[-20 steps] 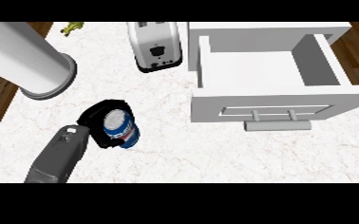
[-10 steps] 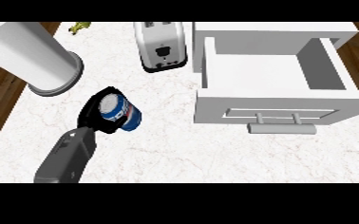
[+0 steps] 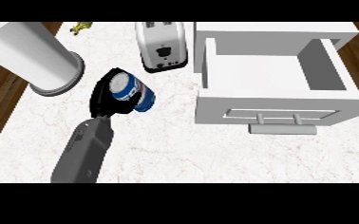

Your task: Pick up the can, place it into the drawer and close the drawer

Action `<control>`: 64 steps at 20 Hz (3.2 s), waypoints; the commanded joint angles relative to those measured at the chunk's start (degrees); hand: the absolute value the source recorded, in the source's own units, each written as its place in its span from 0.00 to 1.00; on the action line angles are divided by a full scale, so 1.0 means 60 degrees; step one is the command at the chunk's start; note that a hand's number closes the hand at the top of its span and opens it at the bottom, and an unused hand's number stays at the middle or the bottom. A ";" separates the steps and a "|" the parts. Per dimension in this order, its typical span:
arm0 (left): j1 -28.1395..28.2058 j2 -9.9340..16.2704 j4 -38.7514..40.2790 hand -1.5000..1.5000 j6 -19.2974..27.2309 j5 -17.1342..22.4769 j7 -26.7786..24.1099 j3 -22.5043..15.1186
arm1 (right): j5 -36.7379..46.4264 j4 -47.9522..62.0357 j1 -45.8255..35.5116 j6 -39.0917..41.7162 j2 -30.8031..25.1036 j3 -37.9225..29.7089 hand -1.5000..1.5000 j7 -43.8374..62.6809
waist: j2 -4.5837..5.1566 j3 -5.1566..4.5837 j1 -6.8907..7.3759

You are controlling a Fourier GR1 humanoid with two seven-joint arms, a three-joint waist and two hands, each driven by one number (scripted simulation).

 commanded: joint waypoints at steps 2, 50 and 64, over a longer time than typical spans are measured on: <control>0.0328 -0.0213 -0.2797 1.00 0.1296 0.0370 0.1863 -0.1064 | 0.0127 -0.0245 -0.0182 -0.0202 -0.0038 -0.0042 0.00 0.0138 | -0.0001 -0.0003 0.0019; -0.7642 -0.0222 0.0020 1.00 0.7464 0.2540 0.4355 -0.4793 | 0.0457 0.0316 -0.0798 -0.0264 0.0051 0.0363 0.00 0.0107 | 0.0142 -0.0009 -0.0434; -0.8537 -0.0222 0.2062 1.00 0.8102 0.5131 0.3248 -0.6543 | -0.0103 -0.0193 -0.0977 -0.0390 -0.0246 0.0432 0.00 0.0846 | 0.0239 0.0001 -0.0919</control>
